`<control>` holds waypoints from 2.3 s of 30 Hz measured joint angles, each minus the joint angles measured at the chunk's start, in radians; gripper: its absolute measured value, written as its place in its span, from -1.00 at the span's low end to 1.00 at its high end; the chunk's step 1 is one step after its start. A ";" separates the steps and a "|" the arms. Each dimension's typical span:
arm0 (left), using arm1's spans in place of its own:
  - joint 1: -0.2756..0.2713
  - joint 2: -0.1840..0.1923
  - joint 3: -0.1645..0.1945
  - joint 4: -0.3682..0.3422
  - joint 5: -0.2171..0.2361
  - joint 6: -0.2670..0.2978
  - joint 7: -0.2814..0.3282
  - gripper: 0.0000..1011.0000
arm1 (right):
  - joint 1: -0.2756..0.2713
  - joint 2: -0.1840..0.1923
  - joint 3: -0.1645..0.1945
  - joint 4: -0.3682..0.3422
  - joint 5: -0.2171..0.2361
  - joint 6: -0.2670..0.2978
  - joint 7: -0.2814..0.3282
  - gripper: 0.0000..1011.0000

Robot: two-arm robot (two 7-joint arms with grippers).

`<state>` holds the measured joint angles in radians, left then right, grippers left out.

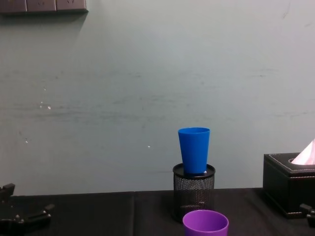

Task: Pick up one cup with a gripper and tap it against the other cup.

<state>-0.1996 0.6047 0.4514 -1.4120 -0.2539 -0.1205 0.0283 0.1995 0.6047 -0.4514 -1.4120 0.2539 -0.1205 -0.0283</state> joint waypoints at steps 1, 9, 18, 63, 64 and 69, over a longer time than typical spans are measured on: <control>0.000 0.000 0.000 0.000 0.000 0.000 0.000 0.98 | 0.000 0.000 0.000 0.000 0.000 0.000 0.000 0.98; 0.000 0.000 0.000 0.000 0.000 0.000 0.000 0.98 | 0.000 0.000 0.000 0.000 0.000 0.000 0.000 0.98; 0.000 0.000 0.000 0.000 0.000 0.000 0.000 0.98 | 0.000 0.000 0.000 0.000 0.000 0.000 0.000 0.98; 0.000 0.000 0.000 0.000 0.000 0.000 0.000 0.98 | 0.036 -0.027 0.005 0.092 0.319 -0.128 0.759 0.98; 0.000 0.000 0.000 0.000 0.000 0.000 0.000 0.98 | 0.044 -0.034 0.001 0.102 0.318 -0.127 0.768 0.98; 0.000 0.000 0.000 0.000 0.000 0.000 0.000 0.98 | 0.093 -0.072 -0.020 0.165 0.302 -0.117 0.809 0.98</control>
<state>-0.1995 0.6047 0.4514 -1.4120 -0.2539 -0.1205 0.0283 0.2920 0.5326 -0.4712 -1.2471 0.5562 -0.2373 0.7804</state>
